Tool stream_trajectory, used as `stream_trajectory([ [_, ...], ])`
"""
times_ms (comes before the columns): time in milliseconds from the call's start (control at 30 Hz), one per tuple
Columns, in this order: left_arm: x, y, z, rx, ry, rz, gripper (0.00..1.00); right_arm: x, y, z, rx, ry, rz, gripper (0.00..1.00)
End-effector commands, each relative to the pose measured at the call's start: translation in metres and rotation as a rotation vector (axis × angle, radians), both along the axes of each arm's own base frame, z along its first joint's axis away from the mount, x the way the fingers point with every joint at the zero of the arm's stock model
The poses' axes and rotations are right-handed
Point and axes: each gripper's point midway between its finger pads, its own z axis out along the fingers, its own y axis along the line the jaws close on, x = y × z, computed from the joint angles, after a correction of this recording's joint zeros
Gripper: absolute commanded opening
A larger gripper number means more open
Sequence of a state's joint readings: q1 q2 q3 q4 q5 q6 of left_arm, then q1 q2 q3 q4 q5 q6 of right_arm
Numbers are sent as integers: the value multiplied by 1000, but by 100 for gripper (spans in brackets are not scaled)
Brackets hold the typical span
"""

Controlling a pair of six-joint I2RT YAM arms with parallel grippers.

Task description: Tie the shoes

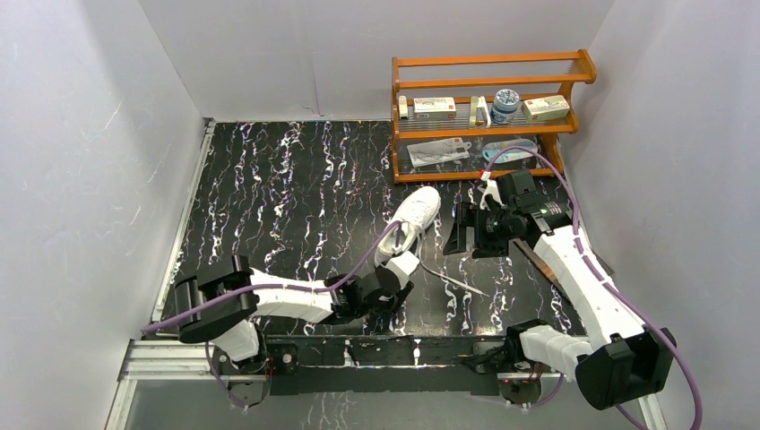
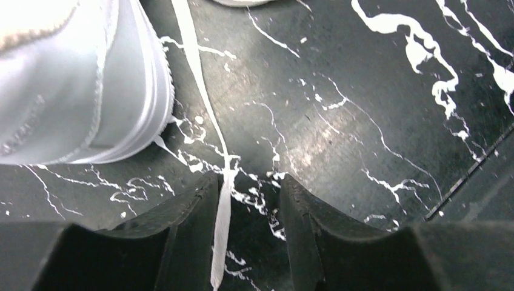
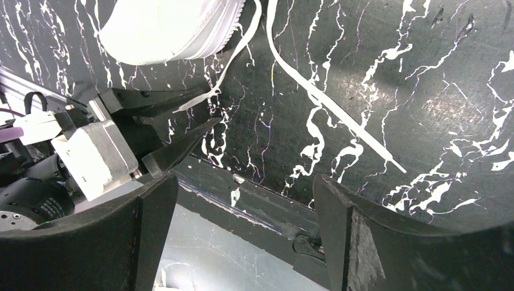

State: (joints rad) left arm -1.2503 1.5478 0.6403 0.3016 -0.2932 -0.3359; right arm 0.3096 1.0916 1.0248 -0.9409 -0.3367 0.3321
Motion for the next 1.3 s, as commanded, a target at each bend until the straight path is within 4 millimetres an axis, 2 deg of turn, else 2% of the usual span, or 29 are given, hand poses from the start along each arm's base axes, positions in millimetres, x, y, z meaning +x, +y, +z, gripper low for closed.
stream_trajectory([
  [0, 23, -9, 13, -36, -135, 44, 41, 0, 7, 14, 48, -15, -5, 90],
  [100, 19, -8, -4, -2, -106, 28, 34, -1, 7, 14, 50, -8, -8, 90],
  [200, 17, 13, -15, 17, -83, 105, 17, -1, 3, 9, 27, -1, -18, 90],
  [233, 13, 20, -16, 41, -73, 97, 9, -2, 2, 4, 19, 9, -16, 90],
  [267, 9, 23, -9, 60, -61, 97, 6, -2, 1, -5, 3, 31, -12, 90],
  [300, 4, 22, 11, 45, -28, 91, 5, 0, -5, -18, -54, 53, 6, 86],
  [367, -5, 9, 72, -76, 13, 72, 5, 11, -18, -46, -185, 73, 51, 82],
  [400, -9, 14, 93, -85, 31, 79, 5, 17, -20, -59, -227, 81, 68, 80],
  [433, -13, 23, 124, -84, 48, 85, 5, 23, -7, -81, -257, 103, 123, 78],
  [567, -10, 32, 164, -128, 22, 121, 4, 21, 12, -104, -324, 135, 222, 77],
  [600, -8, 35, 173, -135, 9, 133, 0, 21, 14, -110, -346, 147, 231, 77],
  [667, -4, 40, 189, -143, -15, 153, 0, 22, 26, -113, -306, 175, 221, 78],
  [767, 4, 50, 212, -136, -58, 197, 0, 33, 44, -104, -211, 177, 144, 81],
  [833, 8, 58, 217, -99, -79, 205, 0, 44, 46, -95, -169, 192, 63, 81],
  [900, 6, 57, 222, -92, -69, 178, 0, 54, 45, -81, -122, 198, 4, 81],
  [933, 5, 57, 223, -101, -62, 169, 1, 57, 50, -73, -82, 189, 8, 81],
  [1033, 7, 61, 228, -157, -39, 181, 28, 47, 76, -61, 29, 167, 69, 80],
  [1100, 10, 65, 233, -204, -27, 200, 46, 26, 83, -75, 15, 213, 64, 79],
  [1233, 16, 69, 234, -228, 11, 201, 61, -9, 88, -101, -97, 312, -28, 69],
  [1267, 16, 69, 234, -227, 16, 194, 68, -16, 86, -105, -129, 332, -65, 69],
])
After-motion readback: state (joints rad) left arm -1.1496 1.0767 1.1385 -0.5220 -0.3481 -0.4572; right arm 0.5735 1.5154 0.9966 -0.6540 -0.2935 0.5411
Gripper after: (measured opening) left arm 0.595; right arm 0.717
